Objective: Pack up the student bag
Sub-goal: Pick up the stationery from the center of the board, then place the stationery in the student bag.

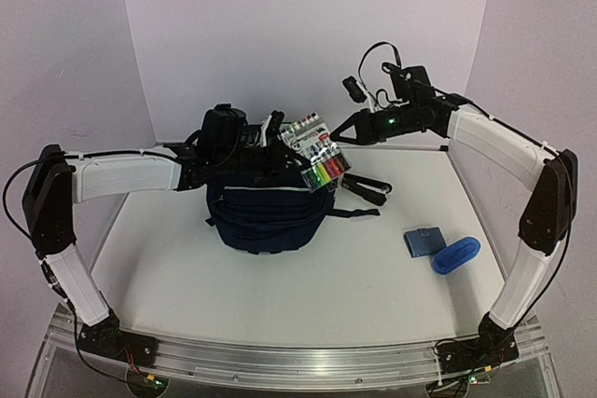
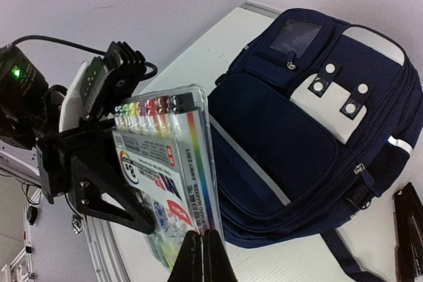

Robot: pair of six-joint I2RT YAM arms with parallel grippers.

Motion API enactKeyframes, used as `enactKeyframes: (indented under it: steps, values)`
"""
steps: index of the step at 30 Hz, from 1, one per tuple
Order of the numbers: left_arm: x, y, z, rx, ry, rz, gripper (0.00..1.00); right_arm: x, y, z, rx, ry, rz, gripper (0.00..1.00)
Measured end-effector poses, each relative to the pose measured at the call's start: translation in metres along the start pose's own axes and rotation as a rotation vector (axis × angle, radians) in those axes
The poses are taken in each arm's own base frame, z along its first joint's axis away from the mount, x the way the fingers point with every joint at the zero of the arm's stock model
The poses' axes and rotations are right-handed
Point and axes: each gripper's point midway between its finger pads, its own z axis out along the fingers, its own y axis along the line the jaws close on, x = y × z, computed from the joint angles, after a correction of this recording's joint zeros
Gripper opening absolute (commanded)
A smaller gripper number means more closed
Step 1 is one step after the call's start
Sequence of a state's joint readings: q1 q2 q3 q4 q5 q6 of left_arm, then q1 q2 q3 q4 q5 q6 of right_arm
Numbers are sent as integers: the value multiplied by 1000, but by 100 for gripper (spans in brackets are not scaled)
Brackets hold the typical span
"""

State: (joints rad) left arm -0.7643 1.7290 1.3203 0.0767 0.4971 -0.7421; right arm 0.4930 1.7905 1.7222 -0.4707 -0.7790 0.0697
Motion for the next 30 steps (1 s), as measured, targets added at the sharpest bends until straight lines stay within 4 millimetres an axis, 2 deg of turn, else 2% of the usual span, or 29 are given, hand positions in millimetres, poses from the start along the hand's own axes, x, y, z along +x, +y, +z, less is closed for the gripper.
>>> enactKeyframes:
  steps: [1,2,4,6,9,12,17,21,24,26,30]
  values:
    - [1,-1,-2,10,-8,-4,1,0,1,1,0,1,1,34]
    - [2,-3,-5,19,-22,-9,0,0,1,1,0,0,0,45]
    - [10,1,-14,0,-40,-40,0,-4,2,2,2,-9,-3,60]
    - [20,12,-27,-43,-64,-83,0,-13,1,2,21,-29,-36,70]
    - [30,30,-52,-119,-130,-158,0,-25,-5,7,78,-51,-123,72]
    - [38,43,-89,-195,-240,-233,0,-22,-8,24,129,-31,-227,71]
    - [35,41,-137,-247,-410,-317,0,12,10,74,141,74,-417,71]
    - [34,37,-159,-270,-496,-388,0,45,30,112,118,162,-562,71]
    - [43,44,-172,-323,-531,-440,0,69,39,135,103,219,-647,72]
    - [50,50,-178,-365,-545,-468,0,85,37,150,103,261,-686,72]
    - [62,60,-190,-441,-571,-513,0,111,15,172,136,338,-723,71]
